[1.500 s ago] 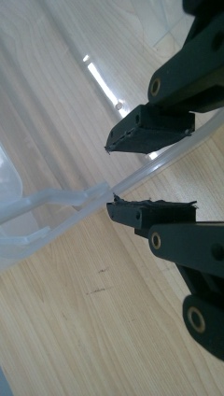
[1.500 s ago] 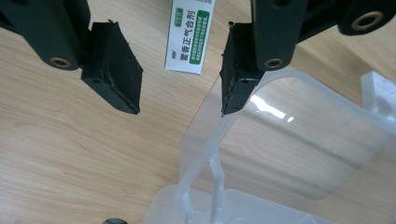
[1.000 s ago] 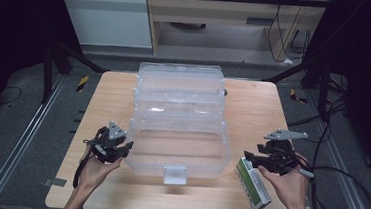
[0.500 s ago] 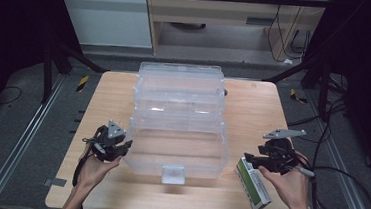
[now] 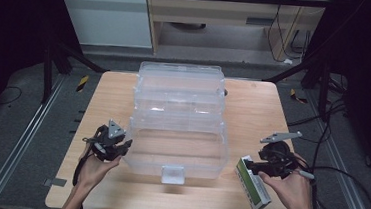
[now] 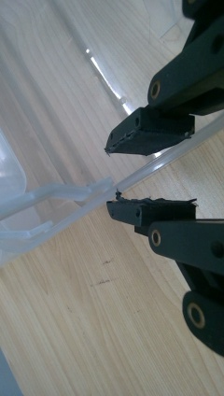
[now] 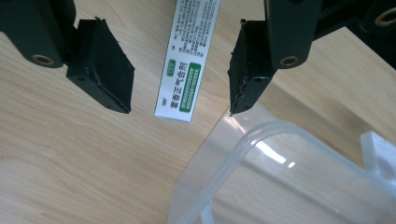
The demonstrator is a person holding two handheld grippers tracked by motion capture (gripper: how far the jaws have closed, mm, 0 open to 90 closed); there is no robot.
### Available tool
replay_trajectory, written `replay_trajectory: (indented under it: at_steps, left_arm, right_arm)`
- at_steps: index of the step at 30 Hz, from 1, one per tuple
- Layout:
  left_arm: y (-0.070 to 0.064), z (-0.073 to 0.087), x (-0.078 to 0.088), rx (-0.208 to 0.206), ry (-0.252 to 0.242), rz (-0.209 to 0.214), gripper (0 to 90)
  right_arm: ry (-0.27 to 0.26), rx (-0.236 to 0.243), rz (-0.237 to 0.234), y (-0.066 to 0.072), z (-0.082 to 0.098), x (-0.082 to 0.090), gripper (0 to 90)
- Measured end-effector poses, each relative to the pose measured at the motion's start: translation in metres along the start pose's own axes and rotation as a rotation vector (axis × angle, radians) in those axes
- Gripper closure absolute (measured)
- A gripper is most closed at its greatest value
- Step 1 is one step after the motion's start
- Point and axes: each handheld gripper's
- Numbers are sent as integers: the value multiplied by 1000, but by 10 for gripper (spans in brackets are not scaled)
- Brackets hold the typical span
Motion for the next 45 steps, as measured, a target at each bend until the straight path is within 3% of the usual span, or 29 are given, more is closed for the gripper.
replay_trajectory:
  at_steps: [21, 32, 45]
  left_arm:
    - [0, 0, 0, -6, 2, -1, 650]
    - [-4, 0, -4, -39, 29, -23, 654]
    - [-3, 1, -4, -37, 28, -17, 653]
  right_arm:
    - [164, -1, 2, 8, 0, -4, 417]
    - [222, -5, -5, 8, 5, -8, 440]
    - [263, -15, 0, 7, 9, -13, 484]
Point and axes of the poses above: each handheld gripper's, and its own axes: x roughly backward along the jaws, z roughly out of its underside, y roughly to its left, and after that the axes turned 4 degrees about z, right-handed
